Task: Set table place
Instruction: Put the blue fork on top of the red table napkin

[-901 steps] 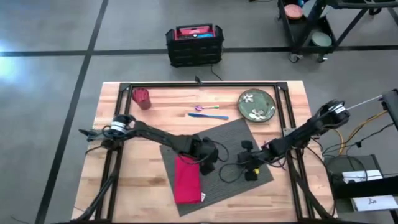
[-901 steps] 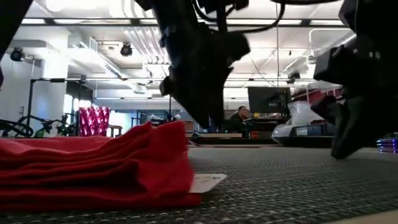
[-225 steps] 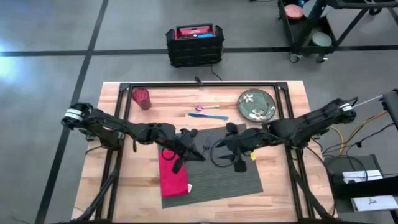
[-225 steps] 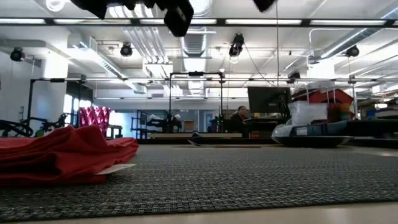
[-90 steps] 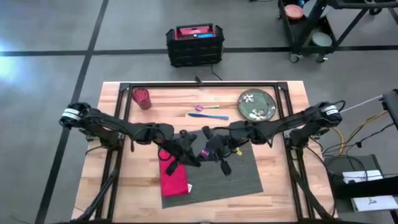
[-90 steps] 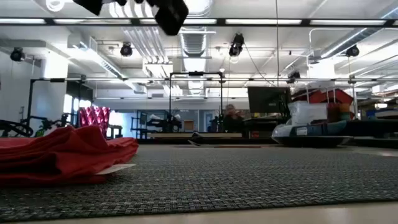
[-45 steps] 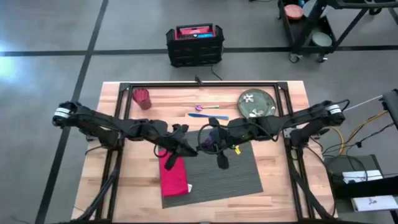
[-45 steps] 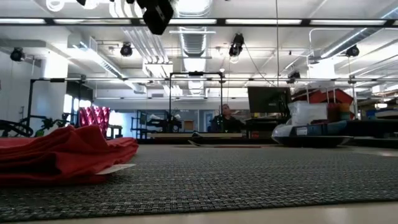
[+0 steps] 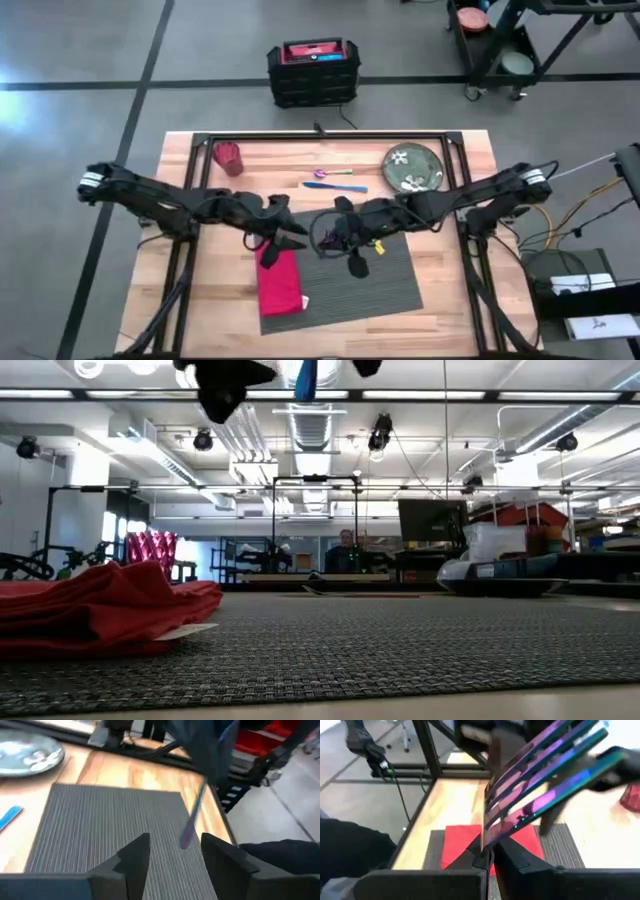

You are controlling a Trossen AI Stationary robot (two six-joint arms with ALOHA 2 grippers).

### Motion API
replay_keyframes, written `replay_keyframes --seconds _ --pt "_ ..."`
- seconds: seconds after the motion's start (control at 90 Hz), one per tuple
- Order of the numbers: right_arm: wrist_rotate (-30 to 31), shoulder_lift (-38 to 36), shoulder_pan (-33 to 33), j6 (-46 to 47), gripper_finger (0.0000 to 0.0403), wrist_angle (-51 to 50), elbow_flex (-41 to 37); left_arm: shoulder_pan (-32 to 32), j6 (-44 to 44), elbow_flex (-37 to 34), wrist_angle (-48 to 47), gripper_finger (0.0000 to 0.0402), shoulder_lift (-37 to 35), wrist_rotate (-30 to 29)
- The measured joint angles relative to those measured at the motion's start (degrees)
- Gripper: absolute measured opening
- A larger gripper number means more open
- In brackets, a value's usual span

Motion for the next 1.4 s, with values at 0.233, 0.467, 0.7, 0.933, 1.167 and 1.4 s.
replay_keyframes --seconds 0.233,0.467,0.7,0.933,1.167,1.4 --pt "-24.19 4.45 -0.81 -11.42 0.0 13.96 -0.03 -6.33 -1.99 -0.84 4.44 0.0135 1.31 2.61" --pt "-35.68 7.56 -3.72 -17.47 0.0 24.46 0.05 -6.64 -1.2 -0.93 12.96 0.012 3.24 7.51" --pt "-36.52 7.71 -5.16 -18.79 0.0 23.38 0.03 -5.67 -2.79 -1.09 20.79 0.013 9.28 17.94" --pt "-36.36 7.72 -5.19 -19.26 0.0 23.11 0.03 -4.29 -2.29 -1.06 23.46 0.0148 10.43 18.16" --pt "-36.36 7.92 -5.19 -20.97 0.0 23.18 0.03 -3.97 -0.09 -1.03 23.41 0.01 11.36 18.48" --pt "-31.69 7.89 -5.12 -17.72 0.0001 23.09 0.03 -3.49 2.04 -1.03 23.03 0.001 11.4 18.09"
